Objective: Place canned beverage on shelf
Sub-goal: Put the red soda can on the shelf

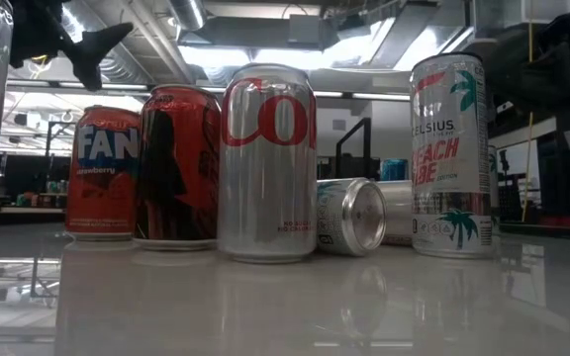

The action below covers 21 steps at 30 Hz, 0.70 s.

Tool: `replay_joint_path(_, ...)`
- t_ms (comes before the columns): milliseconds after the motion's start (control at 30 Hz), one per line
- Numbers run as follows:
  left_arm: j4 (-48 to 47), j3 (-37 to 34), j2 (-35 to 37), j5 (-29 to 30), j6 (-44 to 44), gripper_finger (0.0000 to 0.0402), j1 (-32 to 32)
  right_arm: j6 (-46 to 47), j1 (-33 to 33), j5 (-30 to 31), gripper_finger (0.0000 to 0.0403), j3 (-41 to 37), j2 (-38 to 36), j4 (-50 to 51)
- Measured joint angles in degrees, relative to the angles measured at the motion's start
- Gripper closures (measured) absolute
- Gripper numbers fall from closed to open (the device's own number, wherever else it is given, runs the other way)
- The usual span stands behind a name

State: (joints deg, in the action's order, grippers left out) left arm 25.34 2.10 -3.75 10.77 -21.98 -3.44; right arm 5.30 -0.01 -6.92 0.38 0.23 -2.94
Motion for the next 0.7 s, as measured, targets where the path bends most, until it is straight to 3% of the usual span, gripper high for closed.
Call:
replay_joint_path(267,-2.0,12.4,-16.4,5.7,2.9,0.0149,-4.2,0.0,0.0,0.0,0.0403,0.0,0.0,0.0)
replay_joint_path(567,-24.1,33.2,-36.3,6.5,-1.7,0.0161,-7.9,0.0,0.0,0.0,0.0403,0.0,0.0,0.0)
replay_joint_path(700,-29.6,40.2,-42.2,6.5,-1.9,0.0161,-8.8,0.0,0.0,0.0,0.0403,0.0,0.0,0.0)
